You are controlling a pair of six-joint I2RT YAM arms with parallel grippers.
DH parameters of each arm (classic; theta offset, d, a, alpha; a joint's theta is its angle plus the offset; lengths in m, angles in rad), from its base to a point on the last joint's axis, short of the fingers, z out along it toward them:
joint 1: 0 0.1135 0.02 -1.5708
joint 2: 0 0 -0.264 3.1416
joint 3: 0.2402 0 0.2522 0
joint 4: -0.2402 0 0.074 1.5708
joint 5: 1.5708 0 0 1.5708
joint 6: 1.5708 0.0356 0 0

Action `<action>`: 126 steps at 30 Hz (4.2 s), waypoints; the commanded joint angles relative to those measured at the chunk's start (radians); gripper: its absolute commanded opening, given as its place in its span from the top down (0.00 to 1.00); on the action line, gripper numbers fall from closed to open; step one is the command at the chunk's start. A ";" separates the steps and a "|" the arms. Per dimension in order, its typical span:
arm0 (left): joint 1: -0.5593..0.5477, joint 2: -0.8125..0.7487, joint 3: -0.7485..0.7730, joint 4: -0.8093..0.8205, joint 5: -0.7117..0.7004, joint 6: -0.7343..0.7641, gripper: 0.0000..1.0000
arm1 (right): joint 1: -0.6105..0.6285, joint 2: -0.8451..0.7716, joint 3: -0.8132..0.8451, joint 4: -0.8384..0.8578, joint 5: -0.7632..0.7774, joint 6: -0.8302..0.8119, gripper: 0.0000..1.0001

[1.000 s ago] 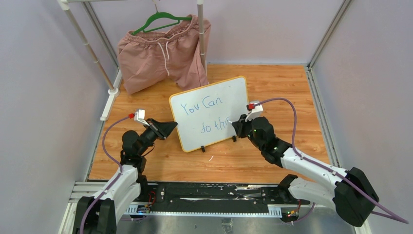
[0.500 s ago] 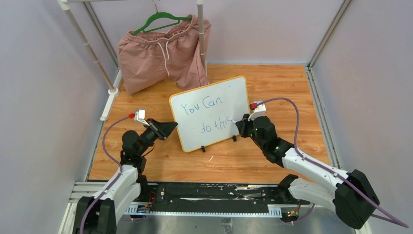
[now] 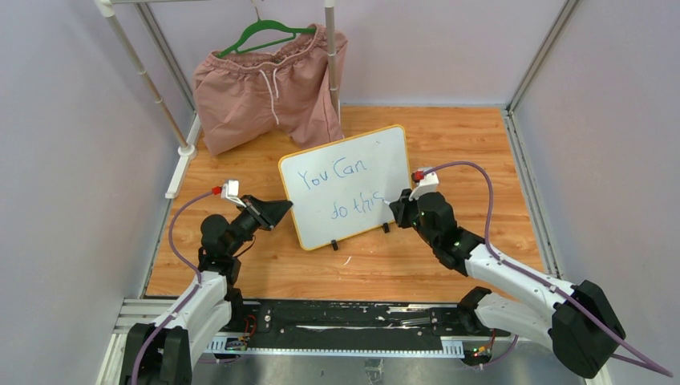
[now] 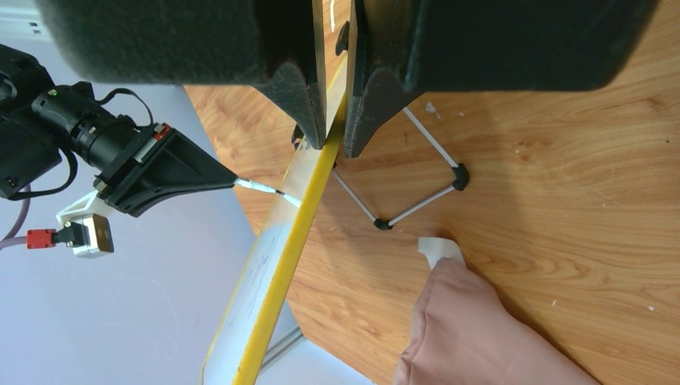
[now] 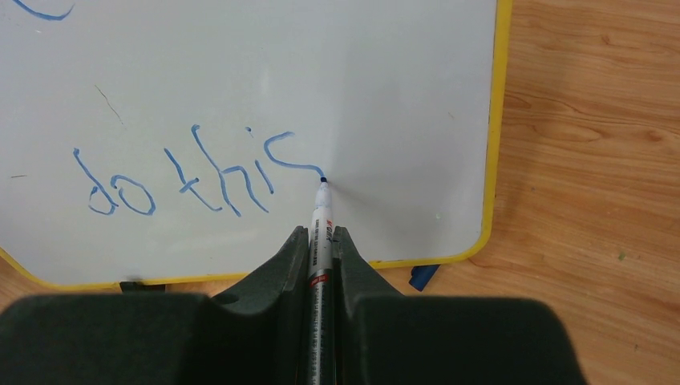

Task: Write a sentence on the whiteboard

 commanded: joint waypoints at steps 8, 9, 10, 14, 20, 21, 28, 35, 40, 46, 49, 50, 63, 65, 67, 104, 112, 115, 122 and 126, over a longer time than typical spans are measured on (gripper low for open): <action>-0.006 -0.014 -0.003 0.044 0.011 -0.016 1.00 | -0.009 0.001 -0.019 -0.022 -0.026 0.024 1.00; -0.005 -0.014 -0.002 0.044 0.010 -0.016 1.00 | -0.006 0.005 -0.018 -0.022 -0.028 0.025 1.00; -0.006 -0.014 -0.002 0.044 0.011 -0.016 1.00 | -0.004 0.007 -0.017 -0.020 -0.028 0.027 1.00; -0.005 -0.014 -0.002 0.044 0.011 -0.016 1.00 | 0.007 0.012 -0.017 -0.017 -0.029 0.032 1.00; -0.005 -0.013 -0.002 0.044 0.009 -0.016 1.00 | 0.020 0.018 -0.014 -0.013 -0.030 0.034 1.00; -0.006 -0.013 -0.002 0.044 0.009 -0.016 1.00 | 0.023 0.021 -0.014 -0.012 -0.031 0.034 1.00; -0.006 -0.014 -0.002 0.044 0.011 -0.017 1.00 | 0.039 0.032 -0.009 -0.003 -0.031 0.039 1.00; -0.006 -0.014 -0.005 0.044 0.011 -0.016 1.00 | 0.051 0.036 0.004 0.007 -0.036 0.041 1.00; -0.006 -0.014 -0.005 0.044 0.011 -0.016 1.00 | 0.056 0.043 0.014 0.013 -0.041 0.042 1.00; -0.006 -0.011 -0.006 0.044 0.010 -0.014 1.00 | 0.060 0.018 0.023 -0.004 -0.040 0.043 1.00; -0.007 -0.012 -0.004 0.044 0.010 -0.014 1.00 | 0.059 -0.032 0.028 -0.044 -0.030 0.034 1.00; -0.006 -0.011 -0.004 0.044 0.011 -0.015 1.00 | 0.060 -0.053 0.029 -0.062 -0.024 0.029 1.00; -0.007 -0.011 -0.010 0.044 0.002 0.004 1.00 | 0.054 -0.390 -0.055 -0.177 0.069 -0.035 1.00; -0.007 -0.005 -0.011 0.044 -0.001 0.008 1.00 | 0.054 -0.436 -0.086 -0.159 0.081 -0.047 1.00; -0.007 0.000 -0.010 0.044 0.000 0.010 1.00 | 0.052 -0.478 -0.119 -0.133 0.097 -0.060 1.00; -0.007 -0.030 -0.028 0.044 -0.010 0.008 1.00 | 0.032 -0.204 -0.158 0.246 0.055 -0.034 1.00; -0.007 -0.032 -0.028 0.044 -0.007 0.007 1.00 | -0.021 -0.175 -0.170 0.249 0.034 0.030 1.00; -0.007 -0.031 -0.028 0.044 -0.008 0.007 1.00 | -0.027 -0.166 -0.176 0.250 0.019 0.033 1.00; -0.007 -0.027 -0.027 0.044 -0.008 0.009 1.00 | -0.048 -0.134 -0.192 0.268 -0.012 0.063 1.00; -0.007 -0.025 -0.027 0.044 -0.009 0.009 1.00 | -0.055 -0.122 -0.194 0.279 -0.020 0.067 1.00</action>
